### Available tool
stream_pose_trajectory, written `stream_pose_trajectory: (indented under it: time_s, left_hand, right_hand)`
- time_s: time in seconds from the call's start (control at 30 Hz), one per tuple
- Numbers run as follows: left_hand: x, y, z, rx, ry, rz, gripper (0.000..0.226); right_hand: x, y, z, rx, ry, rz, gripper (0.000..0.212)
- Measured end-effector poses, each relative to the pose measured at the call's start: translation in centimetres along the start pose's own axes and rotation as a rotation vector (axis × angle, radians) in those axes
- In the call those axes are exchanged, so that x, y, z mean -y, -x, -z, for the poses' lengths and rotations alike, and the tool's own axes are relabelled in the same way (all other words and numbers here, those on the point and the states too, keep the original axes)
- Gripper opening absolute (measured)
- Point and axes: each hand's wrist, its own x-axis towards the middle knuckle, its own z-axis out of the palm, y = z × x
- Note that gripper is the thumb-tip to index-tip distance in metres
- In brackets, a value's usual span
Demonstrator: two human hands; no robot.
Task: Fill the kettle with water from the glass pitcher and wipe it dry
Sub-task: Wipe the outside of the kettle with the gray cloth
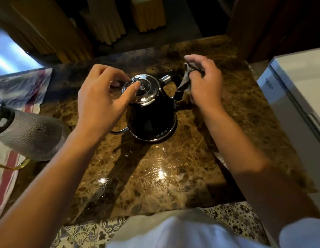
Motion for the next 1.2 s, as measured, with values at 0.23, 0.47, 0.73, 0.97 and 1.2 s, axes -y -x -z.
stream_pose_trajectory:
  time_s: [0.23,0.47,0.73,0.97,1.2]
  left_hand:
    - [-0.5,0.0,-0.9,0.040,-0.204,0.041,0.044]
    - [1.4,-0.5,-1.2,-0.009,-0.175,0.079,0.047]
    - [3.9,-1.7,0.0,0.066,-0.264,0.019,0.051]
    - [7.4,-2.8,2.6,0.158,-0.202,-0.078,0.041]
    - [9.7,-0.8,3.6,0.144,0.087,-0.137,0.034]
  right_hand:
    - [-0.2,-3.0,-4.2,0.359,-0.172,-0.135,0.038]
    - [0.6,-5.5,-6.9,0.469,-0.117,-0.102,0.028]
    - [-1.0,-3.7,-5.6,0.478,-0.131,-0.230,0.044]
    - [-1.0,5.1,-5.3,0.556,-0.349,-0.269,0.037]
    - [1.7,15.4,-9.6,0.385,-0.460,-0.264,0.018]
